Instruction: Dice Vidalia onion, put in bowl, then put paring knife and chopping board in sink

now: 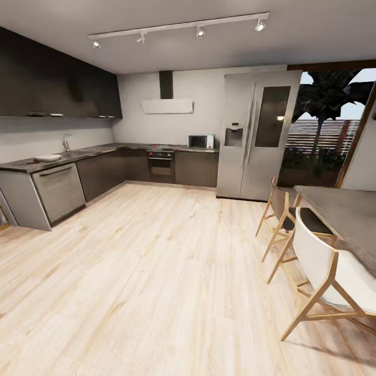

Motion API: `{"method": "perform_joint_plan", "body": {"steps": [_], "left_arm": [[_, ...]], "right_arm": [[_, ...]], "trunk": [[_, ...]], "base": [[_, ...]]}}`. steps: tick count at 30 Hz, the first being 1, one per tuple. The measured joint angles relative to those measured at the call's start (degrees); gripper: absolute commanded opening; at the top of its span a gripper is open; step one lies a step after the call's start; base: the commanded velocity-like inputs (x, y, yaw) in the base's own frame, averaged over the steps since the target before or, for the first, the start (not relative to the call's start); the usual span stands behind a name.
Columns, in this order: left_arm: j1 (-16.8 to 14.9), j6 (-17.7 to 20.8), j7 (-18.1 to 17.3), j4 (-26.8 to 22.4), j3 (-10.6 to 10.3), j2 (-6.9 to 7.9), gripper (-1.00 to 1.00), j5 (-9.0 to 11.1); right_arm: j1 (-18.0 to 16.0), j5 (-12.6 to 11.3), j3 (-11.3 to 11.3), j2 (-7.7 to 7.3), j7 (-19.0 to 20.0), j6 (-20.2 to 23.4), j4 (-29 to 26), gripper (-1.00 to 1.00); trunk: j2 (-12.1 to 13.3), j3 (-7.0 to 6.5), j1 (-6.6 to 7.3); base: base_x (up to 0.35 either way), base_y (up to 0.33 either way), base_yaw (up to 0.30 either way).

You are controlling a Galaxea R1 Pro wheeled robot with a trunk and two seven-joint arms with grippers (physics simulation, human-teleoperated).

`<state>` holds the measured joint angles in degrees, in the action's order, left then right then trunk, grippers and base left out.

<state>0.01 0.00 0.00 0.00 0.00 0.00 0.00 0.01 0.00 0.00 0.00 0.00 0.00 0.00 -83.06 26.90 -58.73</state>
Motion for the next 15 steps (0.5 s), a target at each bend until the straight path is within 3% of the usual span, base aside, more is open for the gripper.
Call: {"method": "perform_joint_plan", "body": {"steps": [8,15], "left_arm": [[0.2,-0.1,-0.1,0.1,0.2,-0.08,1.00,0.1],[0.1,-0.1,-0.1,0.1,0.2,-0.15,1.00,0.1]], "right_arm": [[-0.1,0.1,0.2,2.46,-0.1,-0.2,-1.2,1.00],[-0.1,0.1,0.1,2.71,-0.1,-0.2,-1.2,1.00]], "trunk": [[0.0,-0.01,0.00],[0.0,-0.01,0.00]], "base": [[0.000,0.000,0.000],[0.000,0.000,0.000]]}}
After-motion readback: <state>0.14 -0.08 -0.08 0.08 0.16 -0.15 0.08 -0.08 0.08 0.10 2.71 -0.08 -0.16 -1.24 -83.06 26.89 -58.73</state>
